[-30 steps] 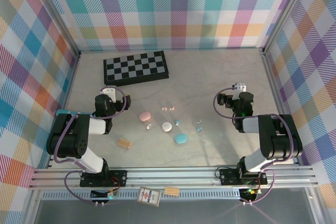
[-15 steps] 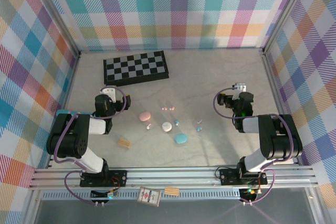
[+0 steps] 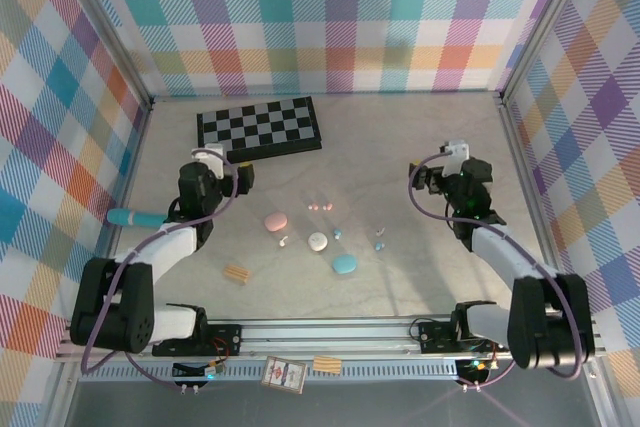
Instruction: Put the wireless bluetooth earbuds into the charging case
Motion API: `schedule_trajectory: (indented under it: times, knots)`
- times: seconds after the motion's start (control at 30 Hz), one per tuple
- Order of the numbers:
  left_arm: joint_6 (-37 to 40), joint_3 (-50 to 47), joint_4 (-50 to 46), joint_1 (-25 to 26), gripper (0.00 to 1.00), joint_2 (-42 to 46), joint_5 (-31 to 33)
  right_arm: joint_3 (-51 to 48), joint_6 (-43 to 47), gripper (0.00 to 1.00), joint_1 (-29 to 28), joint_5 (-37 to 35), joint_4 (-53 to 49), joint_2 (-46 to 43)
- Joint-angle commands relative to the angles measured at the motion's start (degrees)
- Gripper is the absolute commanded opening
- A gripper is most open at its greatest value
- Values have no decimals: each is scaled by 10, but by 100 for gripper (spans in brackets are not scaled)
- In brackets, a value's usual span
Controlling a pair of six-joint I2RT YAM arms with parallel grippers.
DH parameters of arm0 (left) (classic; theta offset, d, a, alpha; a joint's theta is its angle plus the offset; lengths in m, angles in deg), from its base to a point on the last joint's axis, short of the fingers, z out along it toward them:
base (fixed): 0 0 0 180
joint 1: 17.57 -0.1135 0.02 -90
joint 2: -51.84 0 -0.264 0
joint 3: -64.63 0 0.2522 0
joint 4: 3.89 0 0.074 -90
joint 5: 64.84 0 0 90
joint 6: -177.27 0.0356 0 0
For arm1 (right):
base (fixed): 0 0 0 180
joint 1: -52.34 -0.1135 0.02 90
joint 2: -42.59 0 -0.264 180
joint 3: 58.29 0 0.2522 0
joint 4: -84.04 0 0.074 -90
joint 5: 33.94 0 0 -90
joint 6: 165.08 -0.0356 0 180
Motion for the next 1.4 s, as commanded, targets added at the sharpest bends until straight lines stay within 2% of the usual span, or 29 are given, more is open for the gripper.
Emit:
schedule_trajectory:
  times: [0.0,0.07,0.2,0.37,0.47,0.63,0.87,1.13,1.33,1.37]
  knots:
    - [-19,52,-123,31,100,25,-13,46,65,99,-50,56,-122,-35]
    - [-36,80,-173,47,100,33,-33,71,99,99,-88,80,-175,-44]
    - [-82,99,-215,62,100,57,-80,129,193,99,-169,141,-303,-34]
    - [-118,112,-264,63,100,72,-100,177,234,99,-253,138,-395,20]
    - [-109,113,-285,63,100,79,-99,190,302,99,-305,157,-459,51]
    - [-96,110,-294,63,100,85,-85,237,399,99,-381,79,-572,126]
    - [-89,104,-293,62,100,89,-99,230,436,99,-438,56,-560,193]
    - [-74,104,-299,63,100,87,-110,205,442,100,-446,47,-505,230]
    - [-71,108,-300,63,100,88,-117,194,450,96,-444,32,-490,257]
    - [-69,109,-302,63,100,89,-117,193,450,93,-444,29,-490,259]
